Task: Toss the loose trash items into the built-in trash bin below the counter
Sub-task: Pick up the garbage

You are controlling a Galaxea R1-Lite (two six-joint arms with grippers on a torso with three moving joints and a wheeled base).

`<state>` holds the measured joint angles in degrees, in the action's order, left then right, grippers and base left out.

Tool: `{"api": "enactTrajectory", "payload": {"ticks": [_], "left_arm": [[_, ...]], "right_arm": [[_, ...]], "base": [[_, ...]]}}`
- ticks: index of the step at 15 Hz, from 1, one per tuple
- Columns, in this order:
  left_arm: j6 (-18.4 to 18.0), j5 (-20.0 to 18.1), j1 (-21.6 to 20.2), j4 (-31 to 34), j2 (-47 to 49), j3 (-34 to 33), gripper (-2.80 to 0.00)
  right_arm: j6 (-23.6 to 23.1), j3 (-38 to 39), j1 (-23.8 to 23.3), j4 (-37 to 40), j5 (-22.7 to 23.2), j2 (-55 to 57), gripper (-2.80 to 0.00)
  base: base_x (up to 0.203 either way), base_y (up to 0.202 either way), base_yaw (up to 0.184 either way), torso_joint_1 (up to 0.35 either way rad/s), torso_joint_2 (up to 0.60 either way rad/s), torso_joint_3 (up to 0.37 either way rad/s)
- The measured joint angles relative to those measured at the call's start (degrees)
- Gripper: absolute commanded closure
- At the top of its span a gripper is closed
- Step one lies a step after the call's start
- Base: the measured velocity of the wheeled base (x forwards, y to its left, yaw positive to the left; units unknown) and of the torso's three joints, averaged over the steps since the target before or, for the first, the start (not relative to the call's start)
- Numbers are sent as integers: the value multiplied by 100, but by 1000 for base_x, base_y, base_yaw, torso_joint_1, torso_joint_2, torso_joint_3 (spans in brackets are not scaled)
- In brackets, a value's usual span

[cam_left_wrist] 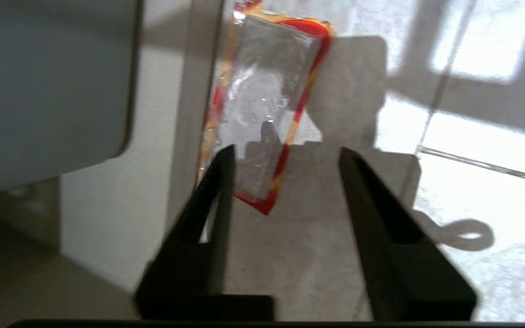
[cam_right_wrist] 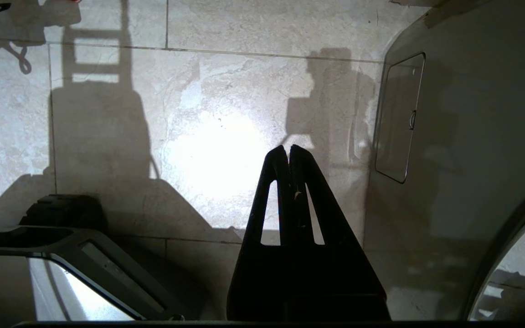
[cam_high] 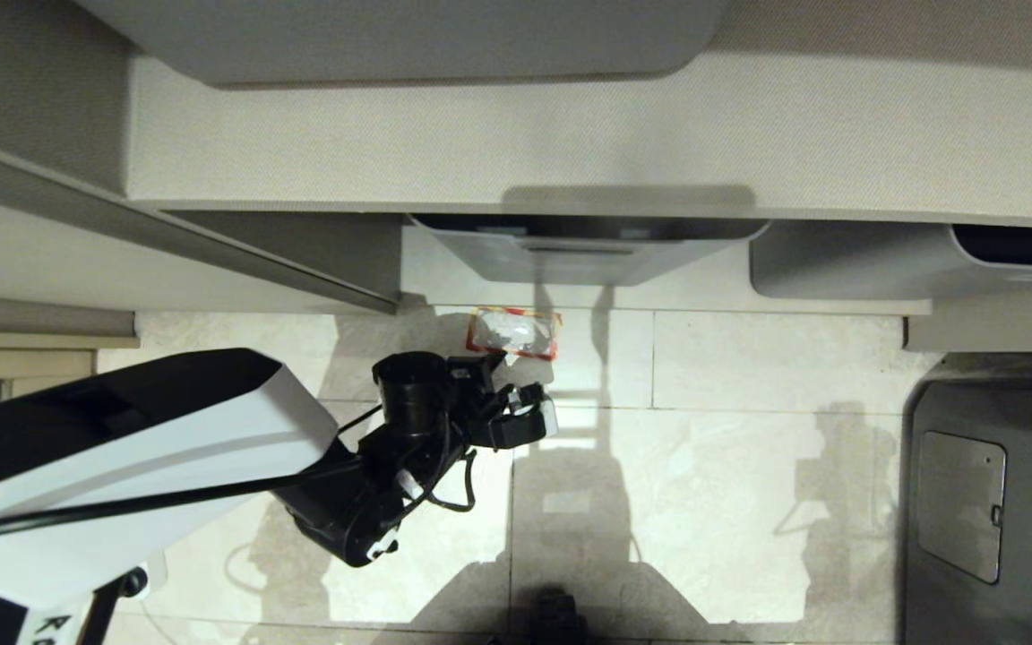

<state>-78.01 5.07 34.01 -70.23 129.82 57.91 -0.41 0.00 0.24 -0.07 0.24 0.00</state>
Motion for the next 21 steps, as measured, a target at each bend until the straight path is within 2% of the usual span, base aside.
{"api": "enactTrajectory", "payload": {"ticks": [3,7,11,14,17,21], "left_arm": [[-269,-11,-20,-354,95,-134,-280],[-864,-131,-152,-510,126,-361,-280],[-916,-169,-193,-545,234,-337,-280],[-1182,-173,-204,-695,377,-239,-280],[-1241,-169,-264,-703,482,-163,-280],[-1681,-188,-424,-816,648,120,-280]], "right_arm": [[0,0,0,0,-2,0,0],[0,0,0,0,0,0,0],[0,0,0,0,0,0,0],[0,0,0,0,0,0,0],[0,0,0,0,-2,0,0],[0,0,0,0,0,0,0]], "base": [[0,0,0,0,0,0],[0,0,0,0,0,0],[0,0,0,0,0,0],[0,0,0,0,0,0],[0,0,0,0,0,0],[0,0,0,0,0,0]]}}
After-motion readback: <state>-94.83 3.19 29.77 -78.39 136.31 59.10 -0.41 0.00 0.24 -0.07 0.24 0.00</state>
